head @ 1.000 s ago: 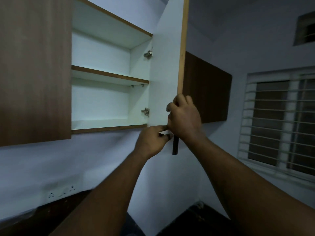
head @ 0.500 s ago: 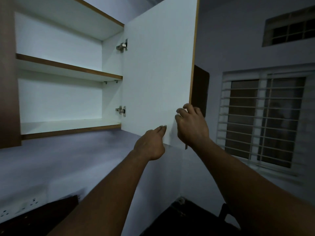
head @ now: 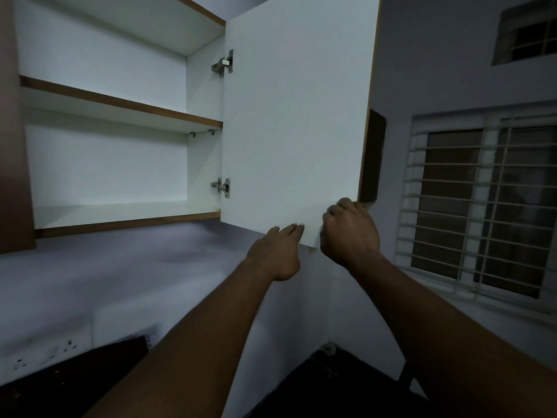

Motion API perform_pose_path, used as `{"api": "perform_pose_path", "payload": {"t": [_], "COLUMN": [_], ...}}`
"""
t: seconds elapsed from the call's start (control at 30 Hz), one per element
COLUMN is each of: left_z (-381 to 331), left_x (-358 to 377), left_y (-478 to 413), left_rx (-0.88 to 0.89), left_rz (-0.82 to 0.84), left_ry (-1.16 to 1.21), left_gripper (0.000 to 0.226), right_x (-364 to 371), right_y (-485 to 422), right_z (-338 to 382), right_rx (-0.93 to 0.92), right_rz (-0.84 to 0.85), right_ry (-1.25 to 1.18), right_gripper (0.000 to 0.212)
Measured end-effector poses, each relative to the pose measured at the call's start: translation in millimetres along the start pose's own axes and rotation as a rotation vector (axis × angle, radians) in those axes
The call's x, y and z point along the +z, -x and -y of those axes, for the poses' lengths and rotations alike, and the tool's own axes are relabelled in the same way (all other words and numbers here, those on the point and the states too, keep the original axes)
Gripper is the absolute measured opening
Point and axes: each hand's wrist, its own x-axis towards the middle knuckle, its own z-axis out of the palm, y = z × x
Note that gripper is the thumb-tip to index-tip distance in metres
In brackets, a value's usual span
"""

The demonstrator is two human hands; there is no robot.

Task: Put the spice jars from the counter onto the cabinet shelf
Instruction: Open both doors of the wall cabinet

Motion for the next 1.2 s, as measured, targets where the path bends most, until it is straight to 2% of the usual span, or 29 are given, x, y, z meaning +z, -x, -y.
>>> {"api": "perform_pose_path", "payload": {"t": [0.13,0.3,0.57,0.73,0.83,0.93,1.0,1.1,1.2], "left_z": [27.8,104.4,212.7,265.7,285.8,297.1,301.6,307.3,309.8], "left_x": [-10.8,-30.5,-77.4,-121.0,-143.1,-152.1,-156.9,-167.0,-172.8], "left_y": [10.2,43.0,120.0,163.2,180.2,184.9,183.3,176.3,171.2], "left_rx": [-0.071,-0.297,-0.511,-0.588,-0.53,-0.458,-0.471,-0.515,-0.525], "left_rz": [-0.071,-0.059,-0.031,0.05,0.109,0.168,0.199,0.233,0.256], "left_ry": [-0.14,-0.297,-0.606,-0.814,-1.019,-1.2,-1.273,-1.375,-1.445], "left_gripper": [0.076,0.059,0.028,0.036,0.034,0.04,0.051,0.065,0.067], "right_x": [4.1,9.2,7.6,-12.2,-28.2,-38.7,-42.9,-46.4,-44.0], "right_y": [-11.4,-33.9,-70.6,-87.5,-96.1,-103.2,-106.5,-109.5,-111.7], "right_z": [31.5,105.4,237.5,318.1,361.2,401.4,423.5,449.9,466.2], "right_rx": [-0.027,-0.167,-0.206,-0.276,-0.331,-0.379,-0.401,-0.35,-0.279], "right_rz": [-0.006,0.007,0.116,0.18,0.182,0.238,0.312,0.421,0.485], "right_ry": [-0.104,-0.247,-0.738,-1.105,-1.273,-1.44,-1.537,-1.691,-1.822], "right_gripper": [0.022,0.027,0.034,0.032,0.027,0.038,0.051,0.059,0.056]}}
